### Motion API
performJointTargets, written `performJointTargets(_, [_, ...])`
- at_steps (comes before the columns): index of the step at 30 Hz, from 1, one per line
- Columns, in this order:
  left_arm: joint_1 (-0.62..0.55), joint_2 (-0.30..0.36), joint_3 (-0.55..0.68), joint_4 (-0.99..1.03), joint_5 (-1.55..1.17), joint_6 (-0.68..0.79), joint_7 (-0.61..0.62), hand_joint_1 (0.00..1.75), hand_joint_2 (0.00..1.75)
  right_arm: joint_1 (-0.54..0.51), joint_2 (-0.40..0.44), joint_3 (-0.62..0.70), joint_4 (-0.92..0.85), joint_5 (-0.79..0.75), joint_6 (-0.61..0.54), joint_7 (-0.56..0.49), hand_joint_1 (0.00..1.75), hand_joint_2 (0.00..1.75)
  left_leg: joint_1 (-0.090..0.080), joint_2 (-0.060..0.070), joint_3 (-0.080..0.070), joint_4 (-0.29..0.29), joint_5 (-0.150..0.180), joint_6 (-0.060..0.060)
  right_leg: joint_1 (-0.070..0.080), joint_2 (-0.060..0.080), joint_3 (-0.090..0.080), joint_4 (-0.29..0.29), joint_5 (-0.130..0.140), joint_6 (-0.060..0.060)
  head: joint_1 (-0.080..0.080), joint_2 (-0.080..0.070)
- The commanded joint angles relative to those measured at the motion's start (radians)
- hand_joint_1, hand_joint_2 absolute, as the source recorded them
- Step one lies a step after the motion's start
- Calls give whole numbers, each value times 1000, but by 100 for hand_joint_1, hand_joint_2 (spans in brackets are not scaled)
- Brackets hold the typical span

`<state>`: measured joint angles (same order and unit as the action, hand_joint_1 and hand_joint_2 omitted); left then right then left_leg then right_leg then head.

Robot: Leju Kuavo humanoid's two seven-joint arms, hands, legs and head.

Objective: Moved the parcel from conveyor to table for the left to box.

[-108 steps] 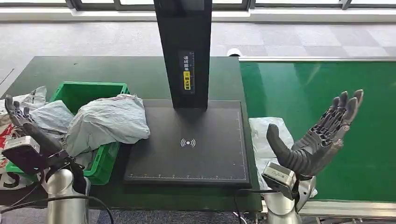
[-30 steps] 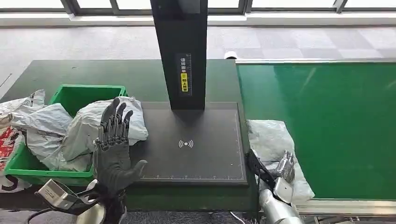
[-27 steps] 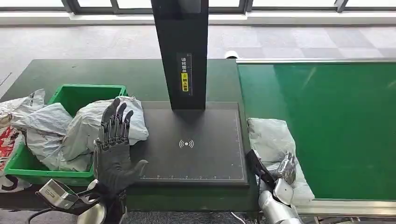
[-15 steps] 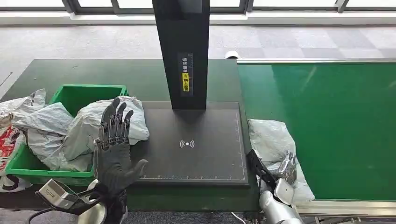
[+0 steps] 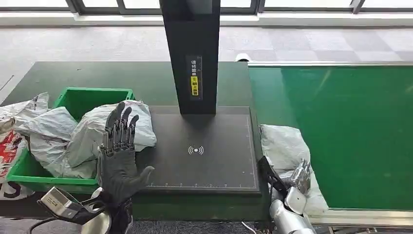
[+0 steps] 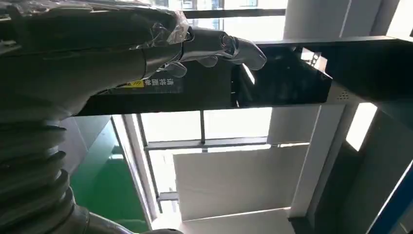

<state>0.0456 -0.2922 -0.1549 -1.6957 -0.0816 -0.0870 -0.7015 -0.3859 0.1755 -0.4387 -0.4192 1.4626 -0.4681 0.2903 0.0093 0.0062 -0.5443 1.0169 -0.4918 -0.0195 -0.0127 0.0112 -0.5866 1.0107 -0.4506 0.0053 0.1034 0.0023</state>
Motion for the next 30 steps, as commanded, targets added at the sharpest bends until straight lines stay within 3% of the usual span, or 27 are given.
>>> performJointTargets(1, [-19,19,15,46,5,6,3,0,175,4,-39,-2,45,-5,29,0,175,175,0,-2,0,-1,1,1,0,-3,1,-1,1,0,0,0])
performJointTargets(24, [-18,15,23,62,-7,31,3,0,175,8,-36,2,42,-3,57,-14,175,175,-1,-5,-1,-2,0,0,2,-4,0,-2,-1,-1,0,0])
performJointTargets(28, [-5,19,25,41,-5,43,3,0,175,12,-12,-6,-22,-39,-100,-97,175,175,-1,-4,-2,-3,1,0,2,-4,0,-3,-1,-1,0,0])
performJointTargets(30, [6,17,28,31,-9,45,3,0,175,33,12,2,-121,-92,-230,-208,175,175,-1,-3,-2,-2,1,0,1,-3,-1,-2,-1,-1,0,0])
